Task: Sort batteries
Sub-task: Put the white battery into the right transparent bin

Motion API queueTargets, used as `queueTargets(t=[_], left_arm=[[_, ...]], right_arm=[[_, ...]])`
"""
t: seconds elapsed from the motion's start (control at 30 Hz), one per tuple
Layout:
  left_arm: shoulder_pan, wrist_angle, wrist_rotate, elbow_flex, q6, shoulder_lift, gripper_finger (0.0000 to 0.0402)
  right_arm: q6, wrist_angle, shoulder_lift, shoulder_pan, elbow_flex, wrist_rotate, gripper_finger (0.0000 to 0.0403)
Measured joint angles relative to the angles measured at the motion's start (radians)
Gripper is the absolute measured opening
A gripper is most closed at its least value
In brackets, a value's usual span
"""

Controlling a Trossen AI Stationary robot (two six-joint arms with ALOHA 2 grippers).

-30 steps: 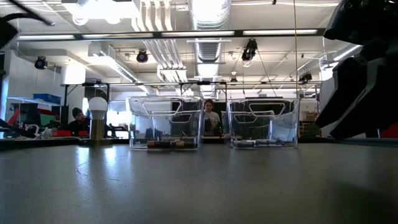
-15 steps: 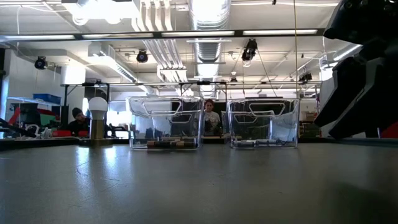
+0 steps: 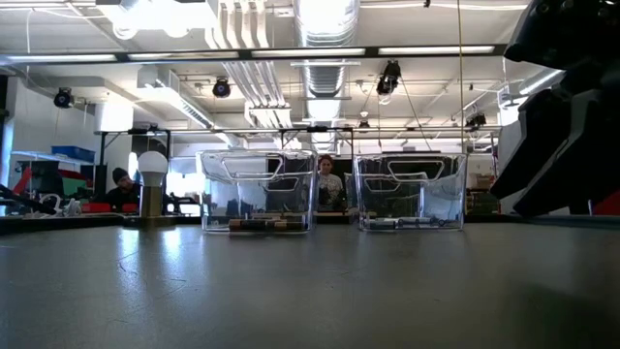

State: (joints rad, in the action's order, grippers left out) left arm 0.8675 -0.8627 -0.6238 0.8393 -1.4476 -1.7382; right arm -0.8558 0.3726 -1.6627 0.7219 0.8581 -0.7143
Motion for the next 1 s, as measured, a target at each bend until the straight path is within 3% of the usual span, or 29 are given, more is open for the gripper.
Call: queueTargets(t=[0.27, 0.4, 1.0], left_arm=[[-0.003, 0.202, -0.127, -0.098, -0.059, 0.006, 0.0012], [-0.002, 0.231, -0.128, -0.103, -0.094, 0.005, 0.0008], [-0.003, 0.101, 0.051, -0.018, -0.083, 0.003, 0.0002]], right_arm=[[0.000, -0.005, 0.000, 0.000, 0.000, 0.015, 0.0361], [0.000, -0.005, 0.000, 0.000, 0.000, 0.015, 0.0361], [0.003, -0.009, 0.000, 0.000, 0.000, 0.015, 0.0361]])
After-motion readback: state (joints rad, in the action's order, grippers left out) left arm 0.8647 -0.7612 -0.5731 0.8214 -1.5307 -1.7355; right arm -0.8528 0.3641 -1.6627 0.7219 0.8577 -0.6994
